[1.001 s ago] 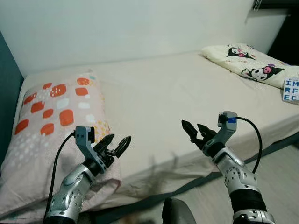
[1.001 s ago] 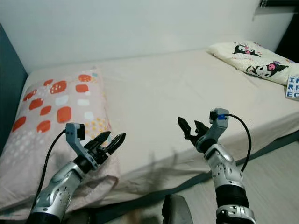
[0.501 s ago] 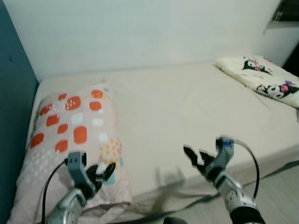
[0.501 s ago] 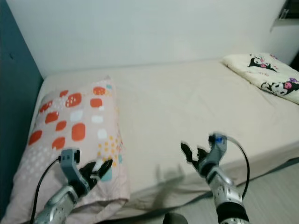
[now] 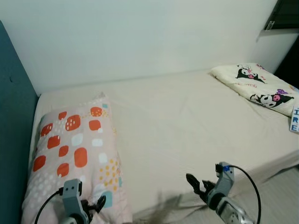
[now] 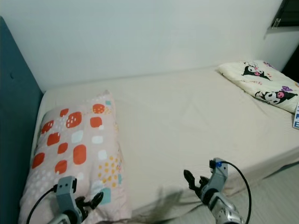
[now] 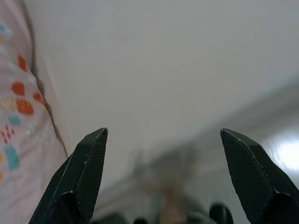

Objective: Clean up the room

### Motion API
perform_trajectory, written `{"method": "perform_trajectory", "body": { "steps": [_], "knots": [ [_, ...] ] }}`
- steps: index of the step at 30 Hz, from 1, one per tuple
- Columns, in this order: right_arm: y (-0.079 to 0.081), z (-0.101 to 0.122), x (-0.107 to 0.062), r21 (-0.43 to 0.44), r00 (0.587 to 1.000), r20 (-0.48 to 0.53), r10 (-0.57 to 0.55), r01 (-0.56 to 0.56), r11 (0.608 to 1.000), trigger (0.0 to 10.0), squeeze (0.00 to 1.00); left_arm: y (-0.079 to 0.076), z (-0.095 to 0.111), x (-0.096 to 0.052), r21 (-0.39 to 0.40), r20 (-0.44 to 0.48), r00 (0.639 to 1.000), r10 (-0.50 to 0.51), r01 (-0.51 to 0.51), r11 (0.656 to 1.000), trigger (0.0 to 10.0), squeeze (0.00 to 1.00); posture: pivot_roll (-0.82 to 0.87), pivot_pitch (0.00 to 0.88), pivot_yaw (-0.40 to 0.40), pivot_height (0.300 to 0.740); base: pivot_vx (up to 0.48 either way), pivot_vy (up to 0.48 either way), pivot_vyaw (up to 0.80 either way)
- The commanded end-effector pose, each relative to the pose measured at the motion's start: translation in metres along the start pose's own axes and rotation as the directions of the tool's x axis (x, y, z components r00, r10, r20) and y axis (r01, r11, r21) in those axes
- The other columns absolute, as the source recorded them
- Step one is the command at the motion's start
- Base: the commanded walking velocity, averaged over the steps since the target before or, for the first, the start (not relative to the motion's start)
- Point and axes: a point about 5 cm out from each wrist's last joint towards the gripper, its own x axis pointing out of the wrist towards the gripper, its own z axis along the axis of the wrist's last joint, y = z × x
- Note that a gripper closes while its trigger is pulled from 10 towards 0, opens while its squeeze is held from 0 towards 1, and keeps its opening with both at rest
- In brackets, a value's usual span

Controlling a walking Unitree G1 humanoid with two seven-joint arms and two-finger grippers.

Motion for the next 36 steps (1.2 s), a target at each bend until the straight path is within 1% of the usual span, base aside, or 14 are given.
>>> {"method": "perform_trajectory", "body": {
  "steps": [1,4,5,6,9,11,13,16,18,19,22,23,27,36],
  "knots": [
    [-0.013,-0.01,-0.008,0.008,0.997,-0.014,-0.074,0.074,0.997,10.0,0.0,0.014,-0.022,-0.012,-0.015,-0.063,0.996,0.06,-0.061,0.998,10.0,0.0,0.01,0.0,-0.104,0.712,0.0,0.0,0.0],
    [-0.017,-0.013,-0.009,0.007,0.994,-0.025,-0.106,0.106,0.994,10.0,0.0,0.014,-0.026,-0.013,-0.014,-0.075,0.995,0.066,-0.067,0.998,10.0,0.0,0.01,0.0,-0.104,0.716,0.0,0.0,0.0],
    [-0.021,-0.02,-0.012,0.004,0.989,-0.049,-0.139,0.14,0.99,10.0,0.0,0.014,-0.03,-0.015,-0.012,-0.087,0.994,0.071,-0.072,0.997,10.0,0.0,0.01,0.0,-0.107,0.716,0.0,0.0,0.0],
    [-0.021,-0.02,-0.012,0.004,0.989,-0.049,-0.139,0.14,0.99,10.0,0.0,0.014,-0.03,-0.015,-0.012,-0.087,0.994,0.071,-0.072,0.997,10.0,0.0,0.01,0.0,-0.107,0.716,0.0,0.0,0.0],
    [-0.03,-0.036,-0.021,0.019,0.977,-0.092,-0.191,0.193,0.981,10.0,0.0,0.014,-0.039,-0.018,-0.002,-0.134,0.988,0.075,-0.076,0.997,10.0,0.0,0.01,0.0,-0.11,0.716,0.0,0.0,0.0],
    [-0.032,-0.041,-0.024,0.021,0.972,-0.108,-0.211,0.214,0.977,10.0,0.0,0.015,-0.042,-0.019,0.001,-0.15,0.986,0.077,-0.078,0.997,10.0,0.0,0.02,0.0,-0.112,0.716,0.0,0.0,0.0],
    [-0.037,-0.051,-0.03,0.025,0.957,-0.14,-0.255,0.26,0.965,10.0,0.0,0.013,-0.045,-0.019,0.021,-0.175,0.982,0.078,-0.075,0.997,10.0,0.0,0.02,0.0,-0.112,0.716,0.0,-0.48,0.0],
    [-0.04,-0.057,-0.033,0.019,0.947,-0.156,-0.28,0.286,0.958,10.0,0.0,0.012,-0.046,-0.018,0.023,-0.182,0.98,0.076,-0.073,0.997,10.0,0.0,0.02,0.0,-0.111,0.716,0.0,-0.48,0.0],
    [-0.043,-0.068,-0.039,0.016,0.93,-0.195,-0.311,0.32,0.947,10.0,0.0,0.01,-0.047,-0.017,0.022,-0.194,0.978,0.072,-0.069,0.997,10.0,0.0,0.02,0.0,-0.108,0.716,0.0,-0.48,0.0],
    [-0.044,-0.075,-0.042,0.004,0.918,-0.222,-0.328,0.337,0.942,10.0,0.0,0.008,-0.049,-0.017,0.026,-0.206,0.976,0.069,-0.065,0.998,10.0,0.0,0.02,0.0,-0.108,0.716,0.0,-0.48,0.0],
    [-0.045,-0.083,-0.046,-0.014,0.905,-0.252,-0.343,0.351,0.936,10.0,0.0,0.007,-0.051,-0.017,0.028,-0.221,0.973,0.068,-0.063,0.998,10.0,0.0,0.01,0.0,-0.108,0.716,0.0,-0.48,0.0],
    [-0.046,-0.092,-0.05,-0.051,0.884,-0.294,-0.363,0.364,0.93,10.0,0.0,0.005,-0.055,-0.017,0.03,-0.247,0.967,0.071,-0.065,0.997,10.0,0.0,0.01,0.0,-0.108,0.716,0.0,-0.48,0.0],
    [-0.043,-0.098,-0.051,-0.079,0.875,-0.32,-0.364,0.358,0.93,10.0,0.0,0.005,-0.06,-0.018,0.026,-0.278,0.957,0.083,-0.079,0.997,10.0,0.0,0.01,0.0,-0.107,0.716,0.0,-0.48,0.0],
    [-0.041,-0.097,-0.048,-0.099,0.877,-0.324,-0.354,0.341,0.935,10.0,0.0,0.003,-0.064,-0.019,0.036,-0.316,0.946,0.077,-0.069,0.997,10.0,0.0,0.0,0.0,-0.102,0.716,0.0,-0.48,0.0]
  ]
}}
